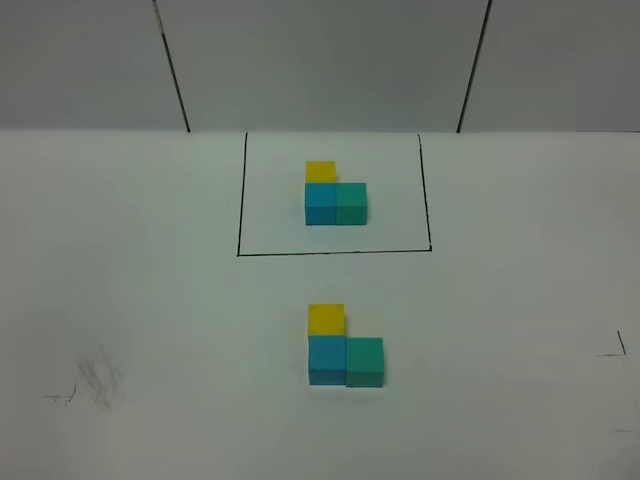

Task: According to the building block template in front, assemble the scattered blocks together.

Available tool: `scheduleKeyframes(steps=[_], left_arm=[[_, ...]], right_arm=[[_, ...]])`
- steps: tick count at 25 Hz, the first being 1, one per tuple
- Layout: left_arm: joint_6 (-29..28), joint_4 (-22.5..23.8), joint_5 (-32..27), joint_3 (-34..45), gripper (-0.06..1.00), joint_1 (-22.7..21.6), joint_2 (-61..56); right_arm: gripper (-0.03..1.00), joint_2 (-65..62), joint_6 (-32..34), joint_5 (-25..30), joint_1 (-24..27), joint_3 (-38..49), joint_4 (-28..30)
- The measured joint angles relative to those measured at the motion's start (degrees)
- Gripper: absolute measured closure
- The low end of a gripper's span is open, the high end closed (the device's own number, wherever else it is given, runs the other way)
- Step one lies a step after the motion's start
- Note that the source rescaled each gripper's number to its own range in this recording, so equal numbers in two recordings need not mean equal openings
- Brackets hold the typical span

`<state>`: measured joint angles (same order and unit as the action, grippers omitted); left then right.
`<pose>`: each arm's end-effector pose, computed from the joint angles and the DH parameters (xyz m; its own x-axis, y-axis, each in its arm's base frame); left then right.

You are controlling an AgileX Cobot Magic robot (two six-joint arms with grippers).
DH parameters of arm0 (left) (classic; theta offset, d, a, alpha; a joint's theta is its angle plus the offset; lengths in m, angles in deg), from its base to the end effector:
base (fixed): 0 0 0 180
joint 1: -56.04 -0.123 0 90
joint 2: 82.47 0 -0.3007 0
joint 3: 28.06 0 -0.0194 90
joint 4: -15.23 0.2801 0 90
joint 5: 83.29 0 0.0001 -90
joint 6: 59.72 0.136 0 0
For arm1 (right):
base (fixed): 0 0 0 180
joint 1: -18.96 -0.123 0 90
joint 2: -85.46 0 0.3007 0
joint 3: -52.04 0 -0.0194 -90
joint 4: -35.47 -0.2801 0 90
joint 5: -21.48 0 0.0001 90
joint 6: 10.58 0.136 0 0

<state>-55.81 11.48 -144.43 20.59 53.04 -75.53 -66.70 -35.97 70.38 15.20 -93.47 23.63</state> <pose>0.0433 -0.0055 0.2726 -0.4481 0.0131 -0.8939 0.0153 0.9999 0.0070 0.0973 0.0275 0.3633 -0.2720 -0.3163 -0.9088 -0.3054 0.9240 -0.2302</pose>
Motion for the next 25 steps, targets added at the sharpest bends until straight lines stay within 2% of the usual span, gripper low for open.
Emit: scheduleKeyframes(steps=[5, 10, 16, 25], left_arm=[[0.1, 0.0, 0.0, 0.0, 0.17, 0.0, 0.0], [0.1, 0.0, 0.0, 0.0, 0.17, 0.0, 0.0], [0.1, 0.0, 0.0, 0.0, 0.17, 0.0, 0.0], [0.1, 0.0, 0.0, 0.0, 0.17, 0.0, 0.0]], right_arm=[[0.29, -10.0, 2.4, 1.8, -1.3, 7.6, -2.4], [0.29, -20.5, 5.5, 3.5, -1.6, 11.9, -1.4], [0.29, -20.7, 9.5, 10.9, -1.6, 13.5, 3.4], [0.29, -20.7, 9.5, 15.4, -1.4, 13.5, 5.2]])
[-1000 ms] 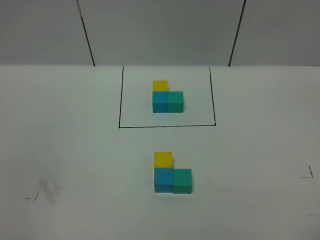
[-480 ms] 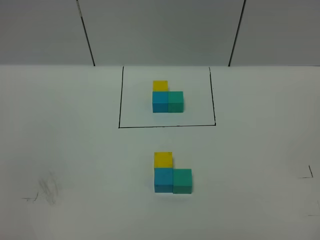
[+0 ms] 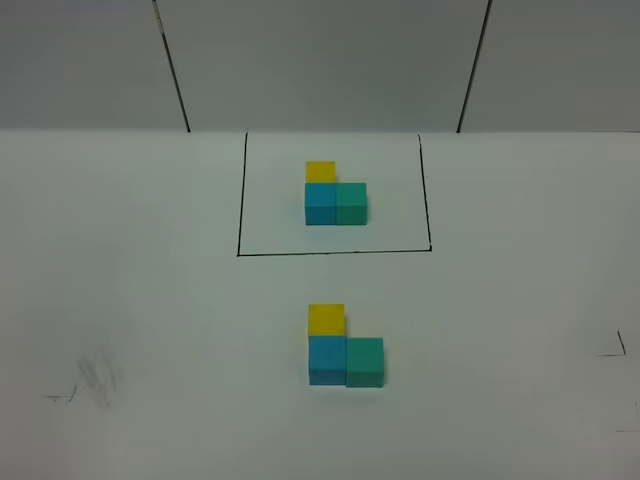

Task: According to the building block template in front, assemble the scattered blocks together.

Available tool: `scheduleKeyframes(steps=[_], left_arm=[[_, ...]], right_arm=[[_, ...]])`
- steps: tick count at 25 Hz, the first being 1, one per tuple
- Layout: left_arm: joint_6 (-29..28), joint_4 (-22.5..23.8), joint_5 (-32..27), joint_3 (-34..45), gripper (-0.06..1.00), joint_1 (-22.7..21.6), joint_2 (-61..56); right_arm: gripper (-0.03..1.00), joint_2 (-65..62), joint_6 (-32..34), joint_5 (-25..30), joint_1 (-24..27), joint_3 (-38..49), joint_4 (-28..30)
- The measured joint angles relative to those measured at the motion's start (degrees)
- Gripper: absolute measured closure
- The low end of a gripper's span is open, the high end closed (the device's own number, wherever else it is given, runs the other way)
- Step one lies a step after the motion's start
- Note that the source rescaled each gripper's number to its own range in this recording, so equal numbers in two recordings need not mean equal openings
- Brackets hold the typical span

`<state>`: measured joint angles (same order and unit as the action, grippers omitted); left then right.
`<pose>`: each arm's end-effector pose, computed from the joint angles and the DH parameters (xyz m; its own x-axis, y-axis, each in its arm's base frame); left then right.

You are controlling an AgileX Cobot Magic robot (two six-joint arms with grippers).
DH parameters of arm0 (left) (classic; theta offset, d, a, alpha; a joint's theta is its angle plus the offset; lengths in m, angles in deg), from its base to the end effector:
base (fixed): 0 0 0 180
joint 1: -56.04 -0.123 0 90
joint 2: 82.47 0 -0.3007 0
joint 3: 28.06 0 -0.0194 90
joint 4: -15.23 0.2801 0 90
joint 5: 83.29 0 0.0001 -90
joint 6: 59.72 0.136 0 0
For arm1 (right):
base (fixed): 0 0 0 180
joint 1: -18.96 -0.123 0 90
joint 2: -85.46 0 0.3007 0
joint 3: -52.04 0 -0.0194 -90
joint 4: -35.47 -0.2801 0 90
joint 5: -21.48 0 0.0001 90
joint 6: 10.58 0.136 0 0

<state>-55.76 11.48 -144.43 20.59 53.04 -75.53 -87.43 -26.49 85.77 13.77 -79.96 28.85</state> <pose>0.0433 -0.0055 0.2726 -0.4481 0.0140 -0.8939 0.0157 0.9998 0.0078 0.0368 0.0175 0.2702 -0.4335 -0.2645 -0.8615 -0.2853 0.9471 -0.1472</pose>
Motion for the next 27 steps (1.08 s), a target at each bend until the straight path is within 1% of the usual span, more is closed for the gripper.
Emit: scheduleKeyframes(steps=[3, 6, 10, 27], left_arm=[[0.0, 0.0, 0.0, 0.0, 0.17, 0.0, 0.0], [0.0, 0.0, 0.0, 0.0, 0.17, 0.0, 0.0], [0.0, 0.0, 0.0, 0.0, 0.17, 0.0, 0.0], [0.0, 0.0, 0.0, 0.0, 0.17, 0.0, 0.0]], right_arm=[[0.29, -0.1, -0.1, -0.2, 1.8, 0.1, -0.8], [0.29, -0.2, 0.7, -1.6, 4.6, 1.1, -2.3], [0.29, -0.2, 1.3, -2.2, 7.6, 1.1, -1.7], [0.29, -0.2, 1.5, -2.4, 7.8, 1.1, -1.6]])
